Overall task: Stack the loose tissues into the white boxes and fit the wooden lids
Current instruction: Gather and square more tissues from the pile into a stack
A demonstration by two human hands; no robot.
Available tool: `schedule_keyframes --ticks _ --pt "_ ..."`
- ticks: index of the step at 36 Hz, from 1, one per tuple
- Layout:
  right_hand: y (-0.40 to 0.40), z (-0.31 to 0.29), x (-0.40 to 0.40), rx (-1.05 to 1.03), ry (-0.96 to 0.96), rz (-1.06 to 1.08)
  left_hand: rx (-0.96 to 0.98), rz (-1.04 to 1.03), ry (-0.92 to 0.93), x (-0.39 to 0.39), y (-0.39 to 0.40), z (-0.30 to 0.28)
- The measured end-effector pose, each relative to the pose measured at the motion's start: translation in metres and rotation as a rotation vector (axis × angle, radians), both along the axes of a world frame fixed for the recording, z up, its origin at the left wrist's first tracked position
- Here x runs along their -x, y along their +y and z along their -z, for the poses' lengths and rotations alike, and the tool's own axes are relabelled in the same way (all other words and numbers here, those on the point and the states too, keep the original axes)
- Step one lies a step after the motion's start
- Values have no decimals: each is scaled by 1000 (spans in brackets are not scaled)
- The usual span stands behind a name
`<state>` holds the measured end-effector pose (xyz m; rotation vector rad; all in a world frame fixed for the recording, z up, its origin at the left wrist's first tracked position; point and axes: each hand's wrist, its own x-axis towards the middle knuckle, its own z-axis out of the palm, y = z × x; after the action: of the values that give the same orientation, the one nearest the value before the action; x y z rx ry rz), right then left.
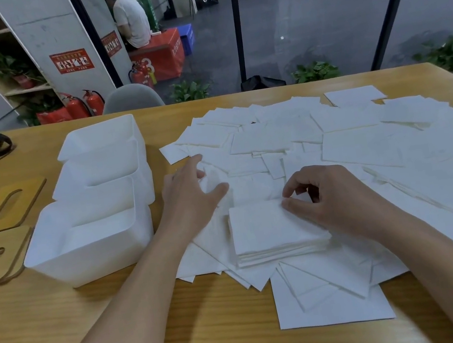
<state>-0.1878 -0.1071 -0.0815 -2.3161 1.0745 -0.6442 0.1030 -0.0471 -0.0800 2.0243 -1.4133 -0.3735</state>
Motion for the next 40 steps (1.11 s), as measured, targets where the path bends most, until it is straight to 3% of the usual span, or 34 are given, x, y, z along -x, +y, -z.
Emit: schedule_keyframes --ticks 12,28,34,40 --pt "-3 4 1 30 16 -17 -6 -44 -79 -9 -3 7" --pt "0 0 -1 23 36 -1 392 -33 -329 -8 0 3" --pt "3 -5 -1 71 -27 44 531 -32 -88 -7 8 -4" --pt "6 -11 -6 112 -128 71 653 -36 523 -1 14 -14"
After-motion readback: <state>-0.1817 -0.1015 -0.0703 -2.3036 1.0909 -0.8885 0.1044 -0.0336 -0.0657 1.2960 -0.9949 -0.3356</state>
